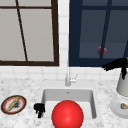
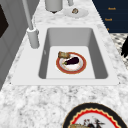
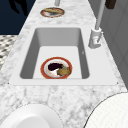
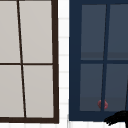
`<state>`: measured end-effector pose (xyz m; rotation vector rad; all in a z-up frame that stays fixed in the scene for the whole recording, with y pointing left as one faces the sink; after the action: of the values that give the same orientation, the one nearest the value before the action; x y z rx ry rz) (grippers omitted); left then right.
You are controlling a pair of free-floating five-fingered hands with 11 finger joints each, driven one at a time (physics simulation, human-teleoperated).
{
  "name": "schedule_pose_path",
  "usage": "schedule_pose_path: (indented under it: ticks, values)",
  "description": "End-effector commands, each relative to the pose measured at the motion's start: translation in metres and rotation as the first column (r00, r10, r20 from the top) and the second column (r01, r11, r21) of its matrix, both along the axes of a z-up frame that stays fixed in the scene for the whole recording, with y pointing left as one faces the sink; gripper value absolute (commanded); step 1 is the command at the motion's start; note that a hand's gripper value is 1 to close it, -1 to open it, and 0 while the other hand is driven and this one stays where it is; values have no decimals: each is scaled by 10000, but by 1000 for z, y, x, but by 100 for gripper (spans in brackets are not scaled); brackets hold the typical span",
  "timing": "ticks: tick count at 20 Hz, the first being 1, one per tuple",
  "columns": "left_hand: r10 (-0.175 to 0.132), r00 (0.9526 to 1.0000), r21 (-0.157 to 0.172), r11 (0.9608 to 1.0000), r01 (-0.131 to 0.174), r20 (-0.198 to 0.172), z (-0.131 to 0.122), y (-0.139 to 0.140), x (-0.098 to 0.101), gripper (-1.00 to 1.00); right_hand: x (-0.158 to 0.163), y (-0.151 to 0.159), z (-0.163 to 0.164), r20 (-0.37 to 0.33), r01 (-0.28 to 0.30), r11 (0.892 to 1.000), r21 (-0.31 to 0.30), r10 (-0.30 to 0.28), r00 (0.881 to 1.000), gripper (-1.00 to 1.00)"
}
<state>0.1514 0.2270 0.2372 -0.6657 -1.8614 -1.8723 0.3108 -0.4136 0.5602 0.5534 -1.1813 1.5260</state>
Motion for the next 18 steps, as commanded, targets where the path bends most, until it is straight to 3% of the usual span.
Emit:
schedule_pose_path:
  ticks: [1, 10, 15, 17, 18]
  values:
    - [0, 10000, 0, 10000, 0, 0, 0, 0, 0, 0, -4, 1, -8, 202, 1245, 9922, 14, -1245, 9920, -100]
    - [0, 10000, 0, 10000, 0, 0, 0, 0, 0, 0, -24, 8, -27, 1530, 1815, 9821, -498, -1721, 9731, -100]
    - [0, 10000, 0, 10000, 0, 0, 0, 0, 0, 0, -33, 26, -35, 2986, 1778, 9738, -1416, -1293, 9456, -100]
    - [0, 10000, 0, 10000, 0, 0, 0, 0, 0, 0, -32, 30, -37, 3665, 2034, 9654, -1631, -1321, 9210, -100]
    - [0, 10000, 0, 10000, 0, 0, 0, 0, 0, 0, -33, 33, -38, 3797, 2056, 9626, -1766, -1261, 9165, -100]
